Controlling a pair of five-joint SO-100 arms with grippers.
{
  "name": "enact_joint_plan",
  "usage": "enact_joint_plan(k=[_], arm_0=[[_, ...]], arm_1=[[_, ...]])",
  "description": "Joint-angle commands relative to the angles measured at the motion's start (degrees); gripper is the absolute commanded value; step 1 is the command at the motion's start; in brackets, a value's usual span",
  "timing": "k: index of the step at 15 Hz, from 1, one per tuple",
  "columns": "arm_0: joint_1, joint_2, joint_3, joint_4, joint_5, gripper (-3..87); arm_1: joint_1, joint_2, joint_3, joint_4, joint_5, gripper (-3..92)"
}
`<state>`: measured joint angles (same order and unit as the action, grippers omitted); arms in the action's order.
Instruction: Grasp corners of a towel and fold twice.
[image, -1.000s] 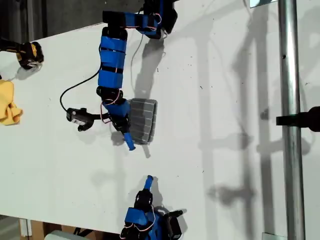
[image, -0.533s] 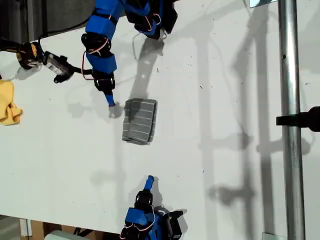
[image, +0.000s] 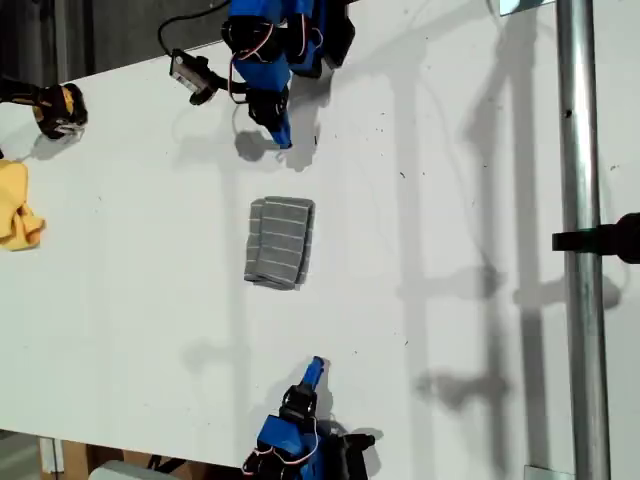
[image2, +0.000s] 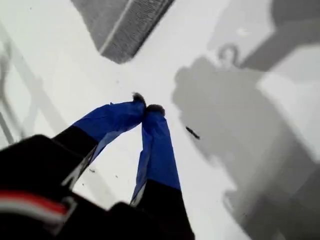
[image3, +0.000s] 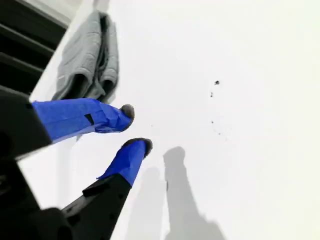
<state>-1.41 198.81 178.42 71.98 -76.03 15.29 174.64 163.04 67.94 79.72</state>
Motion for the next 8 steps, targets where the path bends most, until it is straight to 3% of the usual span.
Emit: enact_joint_plan(k=[1, 3, 8], arm_0=[[1.49, 0.18, 0.35, 2.02, -1.41, 8.8], [1.49, 0.18, 0.35, 1.93, 21.09, 8.7], [1.32, 0.18, 0.35, 1.93, 20.65, 8.7]], arm_1=[[0.70, 14.24, 3.60, 12.83, 11.25, 7.4], [-3.25, 13.62, 3.25, 13.62, 7.12, 12.4], [-13.18, 13.62, 3.25, 13.71, 6.24, 12.3]])
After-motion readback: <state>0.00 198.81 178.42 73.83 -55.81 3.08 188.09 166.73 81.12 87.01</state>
